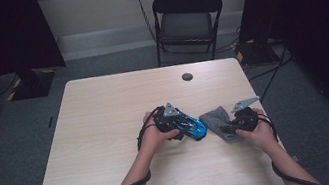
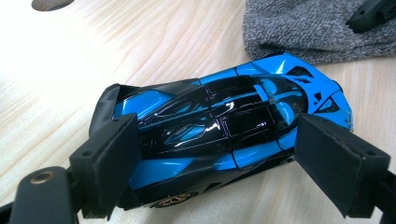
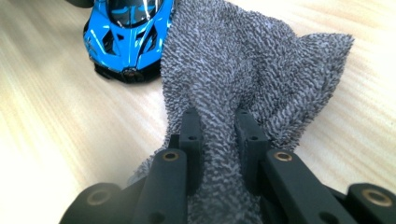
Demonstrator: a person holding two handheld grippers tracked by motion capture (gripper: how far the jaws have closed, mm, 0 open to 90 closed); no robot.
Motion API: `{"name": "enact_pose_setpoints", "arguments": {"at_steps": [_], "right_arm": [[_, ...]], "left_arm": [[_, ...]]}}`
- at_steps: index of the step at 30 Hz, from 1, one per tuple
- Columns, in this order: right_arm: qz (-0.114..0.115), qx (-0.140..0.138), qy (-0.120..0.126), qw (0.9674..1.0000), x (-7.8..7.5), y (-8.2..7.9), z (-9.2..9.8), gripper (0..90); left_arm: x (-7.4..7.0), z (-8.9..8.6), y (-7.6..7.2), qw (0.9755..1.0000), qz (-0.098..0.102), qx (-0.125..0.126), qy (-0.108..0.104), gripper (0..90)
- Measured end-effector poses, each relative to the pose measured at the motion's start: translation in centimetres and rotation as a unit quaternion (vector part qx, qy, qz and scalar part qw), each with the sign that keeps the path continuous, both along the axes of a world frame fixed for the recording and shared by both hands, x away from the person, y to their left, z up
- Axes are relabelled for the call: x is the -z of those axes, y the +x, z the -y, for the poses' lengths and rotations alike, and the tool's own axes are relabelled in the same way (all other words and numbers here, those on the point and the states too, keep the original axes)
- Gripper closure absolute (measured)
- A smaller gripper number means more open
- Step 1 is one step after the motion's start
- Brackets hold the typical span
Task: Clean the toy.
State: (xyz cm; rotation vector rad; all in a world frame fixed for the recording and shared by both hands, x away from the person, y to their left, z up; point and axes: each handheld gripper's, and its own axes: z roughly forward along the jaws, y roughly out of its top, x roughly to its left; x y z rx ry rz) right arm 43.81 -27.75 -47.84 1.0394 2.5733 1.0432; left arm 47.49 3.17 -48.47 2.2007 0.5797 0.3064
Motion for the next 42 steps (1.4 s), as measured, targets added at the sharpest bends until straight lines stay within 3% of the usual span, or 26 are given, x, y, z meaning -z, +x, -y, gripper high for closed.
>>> {"name": "enact_pose_setpoints", "arguments": {"at_steps": [13, 20, 23, 31, 42], "right_arm": [[-0.013, -0.002, 0.004, 0.9999, -0.4, -1.3, 1.1, 76.6], [0.004, 0.017, 0.02, 0.9996, -1.7, -1.3, 2.0, 76.6], [0.013, 0.028, 0.03, 0.9991, -2.3, -0.7, 2.0, 76.6], [0.038, 0.047, 0.022, 0.9979, -3.0, 1.9, -0.2, 76.6], [0.03, 0.046, 0.004, 0.9985, -2.6, 5.0, -3.4, 76.4]], "left_arm": [[0.0, 0.1, -0.1, 1.0, -0.002, -0.002, 0.001, 14.3], [0.1, 0.1, -0.1, 0.9999, -0.002, -0.004, -0.009, 14.2], [0.1, 0.0, -0.1, 0.9999, -0.002, -0.005, -0.011, 14.2], [0.1, -0.1, -0.1, 0.9999, -0.001, -0.004, -0.015, 14.2], [0.2, -0.2, 0.0, 0.9997, -0.003, -0.003, -0.024, 14.3]]}}
